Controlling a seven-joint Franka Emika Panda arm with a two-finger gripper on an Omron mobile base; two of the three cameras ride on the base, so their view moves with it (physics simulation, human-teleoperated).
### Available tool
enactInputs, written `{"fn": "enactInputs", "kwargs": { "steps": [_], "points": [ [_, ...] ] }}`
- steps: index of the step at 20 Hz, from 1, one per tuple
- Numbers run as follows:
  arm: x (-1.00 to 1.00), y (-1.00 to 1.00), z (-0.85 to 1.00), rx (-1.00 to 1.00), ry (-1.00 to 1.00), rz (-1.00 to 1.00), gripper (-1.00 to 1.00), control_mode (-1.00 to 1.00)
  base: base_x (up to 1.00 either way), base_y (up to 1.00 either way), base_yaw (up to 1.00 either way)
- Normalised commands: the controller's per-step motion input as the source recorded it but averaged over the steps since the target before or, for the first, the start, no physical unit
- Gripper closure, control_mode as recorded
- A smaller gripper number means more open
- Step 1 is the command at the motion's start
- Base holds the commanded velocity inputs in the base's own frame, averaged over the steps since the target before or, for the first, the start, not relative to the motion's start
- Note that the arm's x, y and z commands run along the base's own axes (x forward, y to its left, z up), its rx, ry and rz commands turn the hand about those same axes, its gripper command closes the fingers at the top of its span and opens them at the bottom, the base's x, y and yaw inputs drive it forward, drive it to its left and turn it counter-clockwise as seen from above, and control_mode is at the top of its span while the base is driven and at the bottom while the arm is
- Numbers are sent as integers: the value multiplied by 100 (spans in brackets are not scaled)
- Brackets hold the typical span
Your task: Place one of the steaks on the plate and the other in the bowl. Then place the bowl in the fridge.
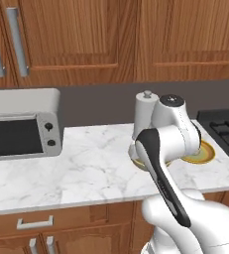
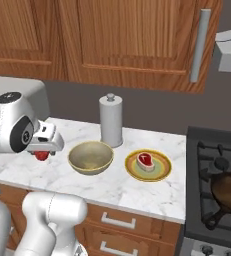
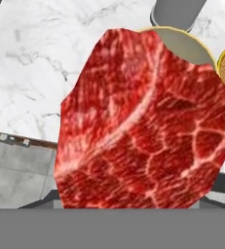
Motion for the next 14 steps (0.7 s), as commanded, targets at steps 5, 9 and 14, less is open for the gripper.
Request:
{"fn": "enactInputs", "kwargs": {
  "steps": [5,9,14],
  "points": [
    [0,0,0,0,0,0,100,100,58,0,-30],
    [0,0,0,0,0,0,100,100,46,-3,-32],
    [0,0,0,0,0,0,100,100,39,-12,-16]
  ]
}}
